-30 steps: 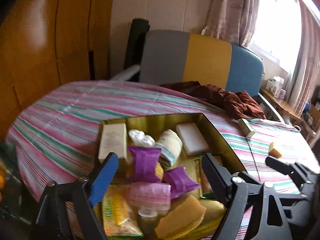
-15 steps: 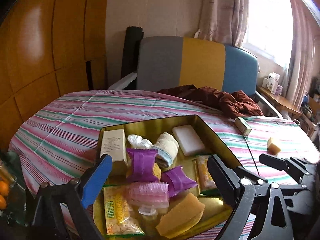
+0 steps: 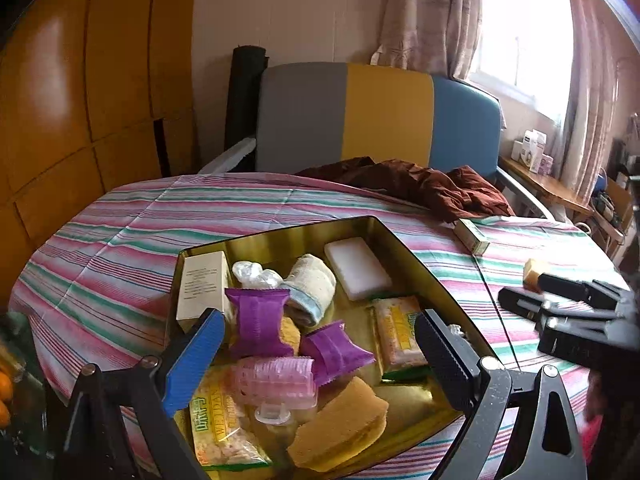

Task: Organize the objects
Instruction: 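Withdraw both grippers from the tray toward the remaining items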

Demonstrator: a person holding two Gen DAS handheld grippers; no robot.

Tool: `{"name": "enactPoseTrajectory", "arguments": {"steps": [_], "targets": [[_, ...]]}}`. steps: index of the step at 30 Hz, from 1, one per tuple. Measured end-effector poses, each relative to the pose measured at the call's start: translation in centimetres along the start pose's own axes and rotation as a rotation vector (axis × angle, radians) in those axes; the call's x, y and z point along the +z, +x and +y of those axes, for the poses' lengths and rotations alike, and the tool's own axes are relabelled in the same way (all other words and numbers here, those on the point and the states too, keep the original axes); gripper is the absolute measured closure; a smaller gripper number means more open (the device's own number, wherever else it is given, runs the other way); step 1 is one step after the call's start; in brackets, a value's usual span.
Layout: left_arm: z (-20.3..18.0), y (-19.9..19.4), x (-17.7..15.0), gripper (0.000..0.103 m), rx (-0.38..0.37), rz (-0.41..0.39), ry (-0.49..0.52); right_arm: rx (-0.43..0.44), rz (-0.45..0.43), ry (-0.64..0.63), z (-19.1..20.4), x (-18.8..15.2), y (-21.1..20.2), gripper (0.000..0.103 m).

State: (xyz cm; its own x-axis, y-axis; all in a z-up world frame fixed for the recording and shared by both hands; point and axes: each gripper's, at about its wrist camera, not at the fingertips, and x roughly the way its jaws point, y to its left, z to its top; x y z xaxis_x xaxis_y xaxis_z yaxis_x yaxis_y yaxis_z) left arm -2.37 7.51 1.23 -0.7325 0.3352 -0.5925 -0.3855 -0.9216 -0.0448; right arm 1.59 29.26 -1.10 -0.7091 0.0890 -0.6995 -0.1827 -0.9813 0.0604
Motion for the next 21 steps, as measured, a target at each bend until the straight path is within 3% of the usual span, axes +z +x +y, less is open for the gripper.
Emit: {"name": "enactPoseTrajectory", "arguments": {"steps": [10, 21], "targets": [[-2.0, 0.5, -0.1, 0.006, -0.007, 0.013, 0.063, -0.113, 0.049, 0.11, -6.9, 1.5, 0.8, 0.029], [-4.3, 1.5, 0.4, 0.006, -0.035, 0.027, 0.117, -0.202, 0.128, 0.345, -16.4, 2.1, 3.1, 0.026]]}}
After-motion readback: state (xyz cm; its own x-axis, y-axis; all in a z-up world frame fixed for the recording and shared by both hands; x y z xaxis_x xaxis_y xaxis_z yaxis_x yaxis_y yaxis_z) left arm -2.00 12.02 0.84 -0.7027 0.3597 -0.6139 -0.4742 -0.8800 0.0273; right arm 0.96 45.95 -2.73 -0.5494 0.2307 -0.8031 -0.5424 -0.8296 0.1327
